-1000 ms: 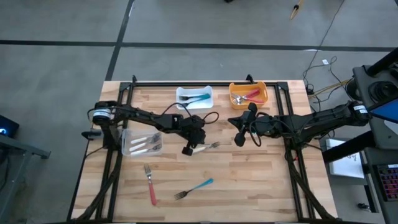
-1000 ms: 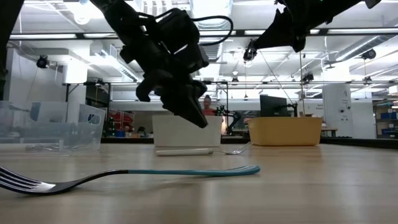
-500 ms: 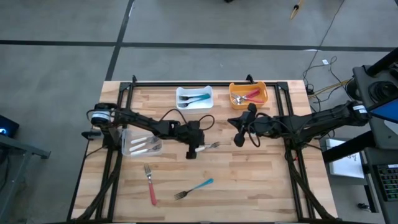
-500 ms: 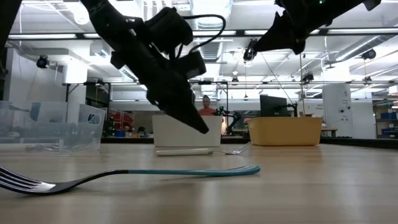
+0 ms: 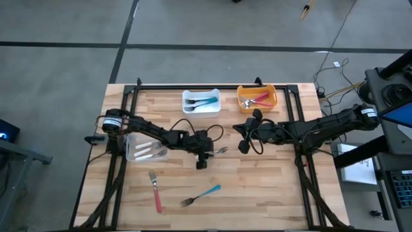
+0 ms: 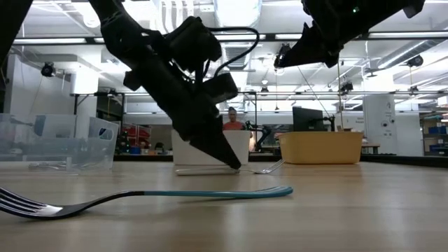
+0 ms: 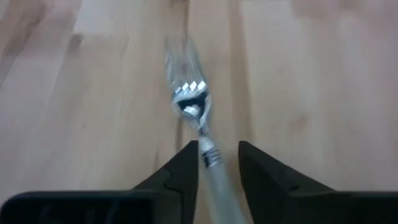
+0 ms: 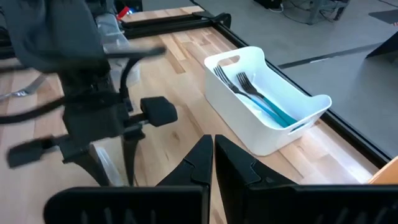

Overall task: Sort silverware by color (type)
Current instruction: Put the white fork into the transparent bin

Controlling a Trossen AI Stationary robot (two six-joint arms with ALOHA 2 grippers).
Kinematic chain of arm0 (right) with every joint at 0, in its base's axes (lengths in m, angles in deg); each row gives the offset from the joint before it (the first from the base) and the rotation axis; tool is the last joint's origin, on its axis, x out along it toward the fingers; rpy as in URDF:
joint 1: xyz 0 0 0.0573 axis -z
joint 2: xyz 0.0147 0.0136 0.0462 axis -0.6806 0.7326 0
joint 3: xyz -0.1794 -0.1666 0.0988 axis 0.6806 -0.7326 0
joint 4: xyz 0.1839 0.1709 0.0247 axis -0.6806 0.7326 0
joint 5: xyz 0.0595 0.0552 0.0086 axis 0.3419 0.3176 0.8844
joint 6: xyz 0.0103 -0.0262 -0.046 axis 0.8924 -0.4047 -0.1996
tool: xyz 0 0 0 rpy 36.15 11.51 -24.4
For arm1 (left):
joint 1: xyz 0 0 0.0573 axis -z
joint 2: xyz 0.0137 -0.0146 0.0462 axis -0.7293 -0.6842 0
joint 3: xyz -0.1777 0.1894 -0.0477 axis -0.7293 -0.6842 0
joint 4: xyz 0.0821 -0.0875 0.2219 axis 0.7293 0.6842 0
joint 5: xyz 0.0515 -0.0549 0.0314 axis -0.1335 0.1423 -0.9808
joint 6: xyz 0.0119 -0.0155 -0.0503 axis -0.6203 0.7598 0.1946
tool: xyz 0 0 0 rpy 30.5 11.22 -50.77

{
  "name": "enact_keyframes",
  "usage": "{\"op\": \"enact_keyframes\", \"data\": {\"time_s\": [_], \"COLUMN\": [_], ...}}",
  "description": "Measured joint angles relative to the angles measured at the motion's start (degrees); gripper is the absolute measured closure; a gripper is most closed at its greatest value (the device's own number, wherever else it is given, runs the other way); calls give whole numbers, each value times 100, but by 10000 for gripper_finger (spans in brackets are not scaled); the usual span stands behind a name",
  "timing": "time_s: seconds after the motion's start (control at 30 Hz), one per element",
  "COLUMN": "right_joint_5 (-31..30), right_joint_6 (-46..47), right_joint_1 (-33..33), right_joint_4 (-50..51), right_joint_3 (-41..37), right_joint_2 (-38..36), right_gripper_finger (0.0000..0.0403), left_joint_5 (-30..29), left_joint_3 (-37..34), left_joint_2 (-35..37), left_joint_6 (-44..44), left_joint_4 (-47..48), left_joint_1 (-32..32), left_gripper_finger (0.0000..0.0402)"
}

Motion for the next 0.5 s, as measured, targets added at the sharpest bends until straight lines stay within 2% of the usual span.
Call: {"op": "enact_keyframes", "data": {"time_s": [0.13, 0.27, 0.37, 0.5], "right_joint_5": [-3, -5, -3, -2], "right_joint_6": [-2, -8, -11, -19], "right_joint_1": [1, 0, 1, 1], "right_joint_4": [-24, -52, -49, -53], "right_joint_3": [0, 0, 0, 0], "right_joint_2": [11, 20, 37, 65], "right_gripper_finger": [394, 394, 394, 394], "left_joint_5": [-101, -134, -201, -312], "left_joint_3": [-33, -23, -13, -14], "left_joint_2": [-122, -310, -467, -597], "left_joint_6": [-4, -47, -24, 18], "left_joint_4": [-94, -234, -318, -335], "left_joint_1": [0, 2, 4, 9], "left_gripper_finger": [272, 253, 256, 284]}}
